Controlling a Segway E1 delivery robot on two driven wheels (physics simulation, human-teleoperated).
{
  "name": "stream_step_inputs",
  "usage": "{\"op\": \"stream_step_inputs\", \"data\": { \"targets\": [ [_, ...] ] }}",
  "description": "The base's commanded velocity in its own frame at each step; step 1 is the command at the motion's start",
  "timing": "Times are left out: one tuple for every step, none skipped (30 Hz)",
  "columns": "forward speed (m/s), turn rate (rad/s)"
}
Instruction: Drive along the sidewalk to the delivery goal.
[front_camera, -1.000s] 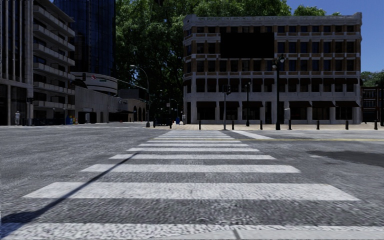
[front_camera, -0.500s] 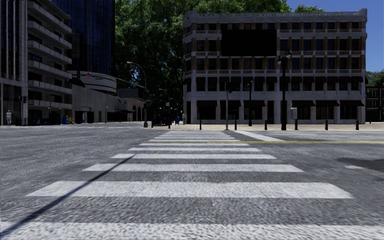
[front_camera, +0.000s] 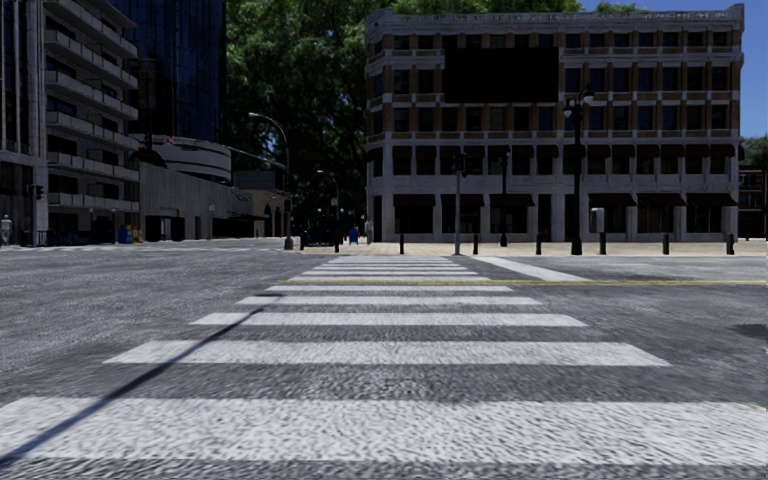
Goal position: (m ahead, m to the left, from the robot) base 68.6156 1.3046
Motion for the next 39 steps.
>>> {"op": "stream_step_inputs", "data": {
  "targets": [
    [1.18,0.0],
    [1.18,0.0],
    [1.18,0.0],
    [1.18,0.0],
    [1.18,0.0],
    [1.18,0.0],
    [1.19,0.0],
    [1.19,0.0],
    [1.2,0.0],
    [1.21,0.0],
    [1.21,0.0],
    [1.21,0.0],
    [1.21,0.0],
    [1.22,0.0],
    [1.22,0.0],
    [1.23,0.0],
    [1.26,0.0],
    [1.26,0.0],
    [1.3,0.0],
    [1.49,0.0],
    [2.0,0.0],
    [2.0,0.0],
    [2.0,0.0],
    [2.0,0.0],
    [2.0,0.0],
    [2.0,0.0],
    [2.0,0.0],
    [2.0,0.0],
    [2.0,0.0],
    [2.0,0.0],
    [2.0,0.0],
    [2.0,0.0],
    [2.0,0.0],
    [2.0,0.0],
    [2.0,0.0],
    [2.0,0.0],
    [2.0,0.0],
    [2.0,0.0],
    [2.0,0.0]
  ]
}}
